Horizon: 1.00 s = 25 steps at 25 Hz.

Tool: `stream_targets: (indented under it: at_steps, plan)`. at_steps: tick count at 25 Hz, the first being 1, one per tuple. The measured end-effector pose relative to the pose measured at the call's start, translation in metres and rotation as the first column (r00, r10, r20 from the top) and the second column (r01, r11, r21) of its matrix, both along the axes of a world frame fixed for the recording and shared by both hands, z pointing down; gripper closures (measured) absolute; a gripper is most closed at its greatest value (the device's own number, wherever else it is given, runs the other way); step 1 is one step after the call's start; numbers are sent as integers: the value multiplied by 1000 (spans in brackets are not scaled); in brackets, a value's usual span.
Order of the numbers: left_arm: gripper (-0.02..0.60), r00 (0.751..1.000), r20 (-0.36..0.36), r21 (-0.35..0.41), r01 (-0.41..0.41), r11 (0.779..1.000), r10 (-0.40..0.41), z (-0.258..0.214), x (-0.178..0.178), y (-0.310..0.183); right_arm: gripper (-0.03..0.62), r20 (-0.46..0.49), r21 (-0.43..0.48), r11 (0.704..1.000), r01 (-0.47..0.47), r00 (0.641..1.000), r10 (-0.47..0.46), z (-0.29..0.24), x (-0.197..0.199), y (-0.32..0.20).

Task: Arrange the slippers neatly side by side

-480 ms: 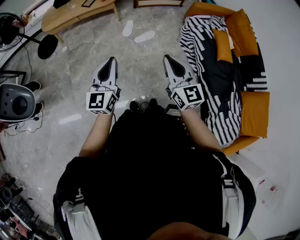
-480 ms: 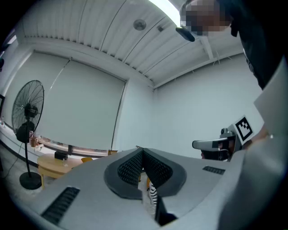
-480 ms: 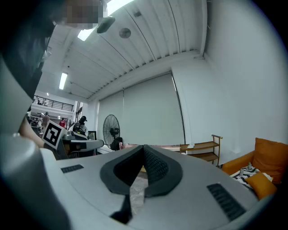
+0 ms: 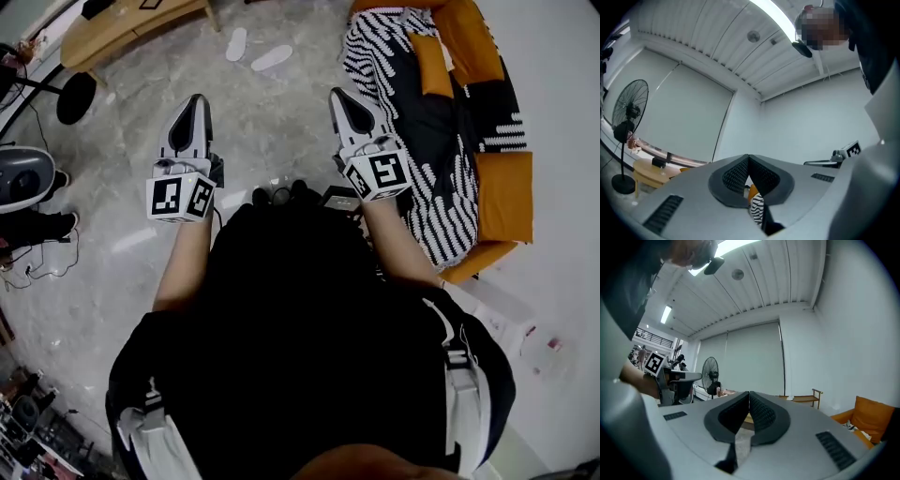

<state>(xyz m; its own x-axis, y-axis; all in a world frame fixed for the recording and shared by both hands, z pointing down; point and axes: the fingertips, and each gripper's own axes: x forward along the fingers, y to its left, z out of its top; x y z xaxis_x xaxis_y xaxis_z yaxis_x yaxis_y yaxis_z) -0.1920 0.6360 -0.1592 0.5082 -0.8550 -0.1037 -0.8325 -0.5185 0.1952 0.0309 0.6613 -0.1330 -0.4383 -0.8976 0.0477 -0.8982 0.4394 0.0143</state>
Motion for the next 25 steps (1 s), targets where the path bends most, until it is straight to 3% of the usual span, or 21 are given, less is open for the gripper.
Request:
stream_targets:
  at_steps: [4,9,17,25]
  plan:
    - [568,999,24,-20,-46,999,47,16,10,-3,563,27,2,1000,-20,999,20,-5,4,5]
    - [568,988,109,20,-113,993,110,20,25,7,563,21,-32,999,-43,999,44,0,5,11]
    - [568,983,86,-4,-163,987,163,29,40,2,563,-2,-81,994,-78,997,78,8,17,17]
    - [568,982,107,-17,-153,988,154,30,39,-18,563,3,-82,996,-32,999,32,9,11,-6]
